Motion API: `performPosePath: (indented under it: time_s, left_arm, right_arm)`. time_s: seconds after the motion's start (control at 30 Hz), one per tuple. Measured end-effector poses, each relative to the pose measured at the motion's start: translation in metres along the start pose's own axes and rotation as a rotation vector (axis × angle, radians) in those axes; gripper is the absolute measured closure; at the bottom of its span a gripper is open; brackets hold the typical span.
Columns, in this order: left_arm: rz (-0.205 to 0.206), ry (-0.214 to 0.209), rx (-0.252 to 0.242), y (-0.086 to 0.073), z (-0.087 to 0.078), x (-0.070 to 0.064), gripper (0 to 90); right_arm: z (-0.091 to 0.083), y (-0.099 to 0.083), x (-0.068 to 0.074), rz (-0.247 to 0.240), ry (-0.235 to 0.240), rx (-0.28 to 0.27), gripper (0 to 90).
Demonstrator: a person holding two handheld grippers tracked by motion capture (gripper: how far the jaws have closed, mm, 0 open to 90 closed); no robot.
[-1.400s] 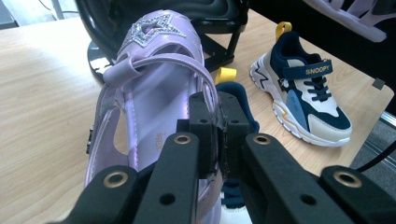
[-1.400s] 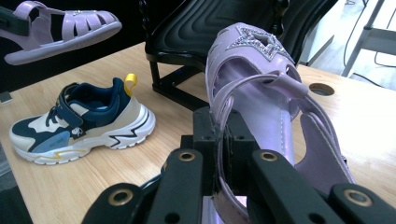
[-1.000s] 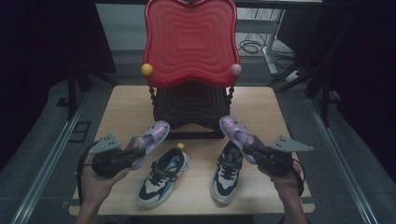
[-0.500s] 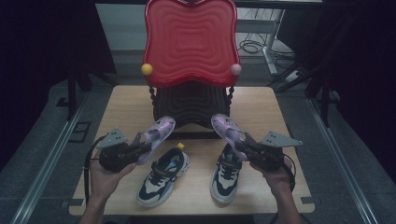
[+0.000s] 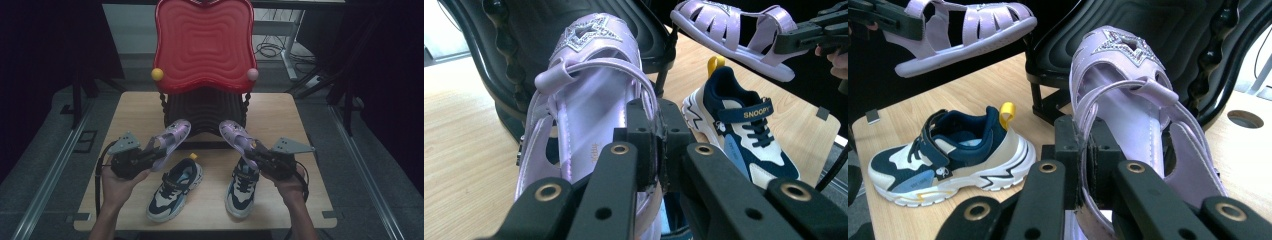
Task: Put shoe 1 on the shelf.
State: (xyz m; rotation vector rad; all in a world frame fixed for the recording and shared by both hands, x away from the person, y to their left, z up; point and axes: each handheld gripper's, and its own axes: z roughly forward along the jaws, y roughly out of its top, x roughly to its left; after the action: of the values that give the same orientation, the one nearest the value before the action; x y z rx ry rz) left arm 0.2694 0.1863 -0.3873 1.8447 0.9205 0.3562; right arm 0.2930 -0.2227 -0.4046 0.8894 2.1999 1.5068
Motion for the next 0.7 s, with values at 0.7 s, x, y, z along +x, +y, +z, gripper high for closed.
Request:
performPosePath:
  time_s: [0.7]
  left_arm:
    - [-0.010,0.001,-0.047,0.020,0.025,0.005,86.7]
  right_arm:
    - [0.025,0.016,-0.002,0.019,-0.003,-0.023,86.1]
